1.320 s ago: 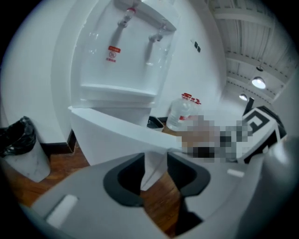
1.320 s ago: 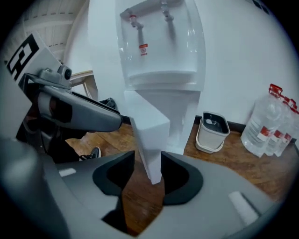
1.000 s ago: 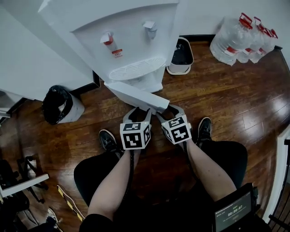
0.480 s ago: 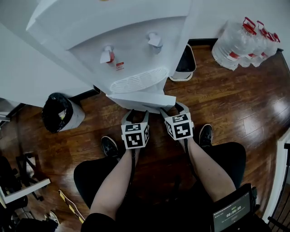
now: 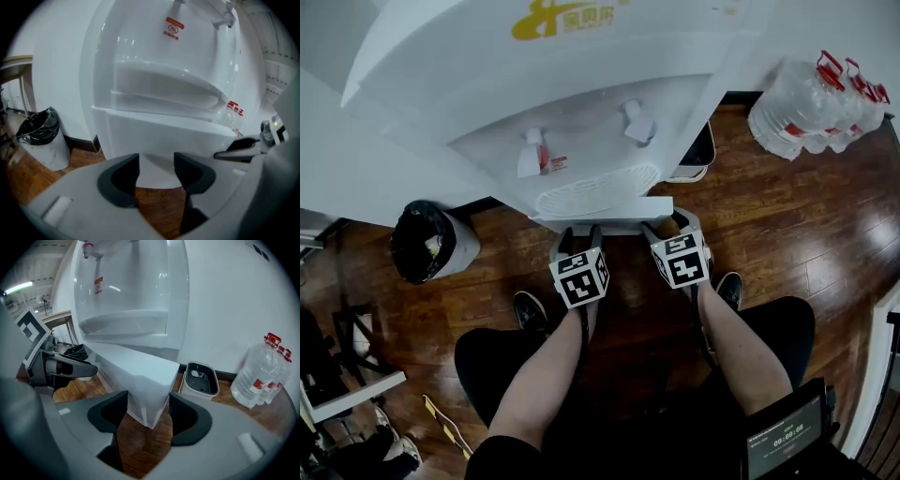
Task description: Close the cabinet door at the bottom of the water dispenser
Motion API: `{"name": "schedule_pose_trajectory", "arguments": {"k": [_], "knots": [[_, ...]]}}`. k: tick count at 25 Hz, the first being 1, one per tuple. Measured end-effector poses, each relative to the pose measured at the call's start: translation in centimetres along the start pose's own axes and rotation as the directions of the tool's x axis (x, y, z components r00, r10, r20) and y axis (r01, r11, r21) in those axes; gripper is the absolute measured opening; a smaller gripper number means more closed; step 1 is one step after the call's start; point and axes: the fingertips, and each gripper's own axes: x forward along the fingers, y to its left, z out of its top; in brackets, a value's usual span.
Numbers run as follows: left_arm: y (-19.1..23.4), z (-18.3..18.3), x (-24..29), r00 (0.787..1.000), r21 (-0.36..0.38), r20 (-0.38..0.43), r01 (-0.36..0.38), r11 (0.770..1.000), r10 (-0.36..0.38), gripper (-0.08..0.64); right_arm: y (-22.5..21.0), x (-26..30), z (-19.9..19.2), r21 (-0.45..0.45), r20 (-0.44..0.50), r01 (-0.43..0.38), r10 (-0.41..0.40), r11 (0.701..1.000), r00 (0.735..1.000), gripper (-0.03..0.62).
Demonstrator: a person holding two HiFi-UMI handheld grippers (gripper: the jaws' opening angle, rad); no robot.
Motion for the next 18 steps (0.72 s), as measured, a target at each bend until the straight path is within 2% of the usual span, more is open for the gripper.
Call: {"name": "schedule_pose_trajectory", "arguments": {"k": [5, 18], "knots": [[-1.0, 0.0, 0.9, 1.000, 0.024, -0.023, 0.007, 1.000, -0.007, 0.249, -0.6, 0.7, 0.8, -0.010, -0.002, -0.014, 0.014, 1.000, 1.000, 0.279], [-1.7, 0.5, 1.8, 0.999, 0.015, -0.049, 0.018, 1.000, -0.017, 0.242, -1.3, 0.9, 2.8, -0.082, 0.006, -0.018, 0.018, 0.996, 1.000, 0.267]]}}
